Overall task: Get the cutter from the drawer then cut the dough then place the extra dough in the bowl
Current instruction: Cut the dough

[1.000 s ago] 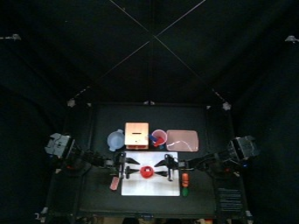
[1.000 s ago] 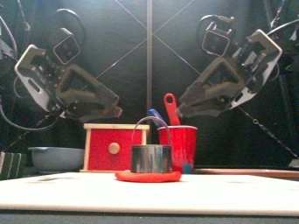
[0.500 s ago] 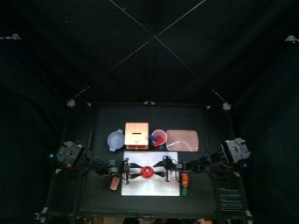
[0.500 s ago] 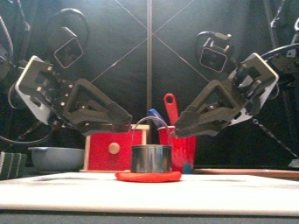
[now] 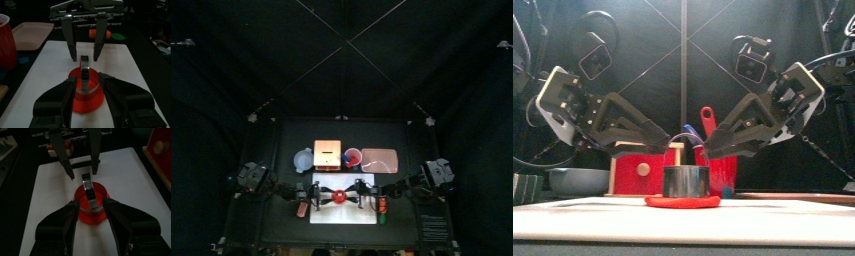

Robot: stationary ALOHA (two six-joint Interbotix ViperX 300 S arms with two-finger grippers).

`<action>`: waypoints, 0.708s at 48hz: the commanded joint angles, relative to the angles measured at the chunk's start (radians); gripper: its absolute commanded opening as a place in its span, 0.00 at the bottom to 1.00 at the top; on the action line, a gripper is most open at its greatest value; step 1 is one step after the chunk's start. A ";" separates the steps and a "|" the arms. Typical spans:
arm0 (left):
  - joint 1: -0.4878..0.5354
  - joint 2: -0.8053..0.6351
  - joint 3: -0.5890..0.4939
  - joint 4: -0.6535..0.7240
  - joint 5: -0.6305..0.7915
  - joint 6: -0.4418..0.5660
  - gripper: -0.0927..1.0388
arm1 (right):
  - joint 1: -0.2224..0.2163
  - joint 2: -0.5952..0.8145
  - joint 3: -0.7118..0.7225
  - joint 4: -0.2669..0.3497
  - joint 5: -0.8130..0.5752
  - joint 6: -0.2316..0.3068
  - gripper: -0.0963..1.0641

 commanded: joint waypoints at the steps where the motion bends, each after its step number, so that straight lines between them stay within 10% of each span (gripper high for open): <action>1: 0.009 -0.012 -0.018 0.011 0.005 0.002 0.78 | -0.002 -0.018 -0.018 0.000 0.000 -0.002 0.76; 34: 0.044 0.034 -0.058 0.020 0.060 0.000 0.71 | -0.005 0.009 -0.043 0.000 0.018 -0.003 0.75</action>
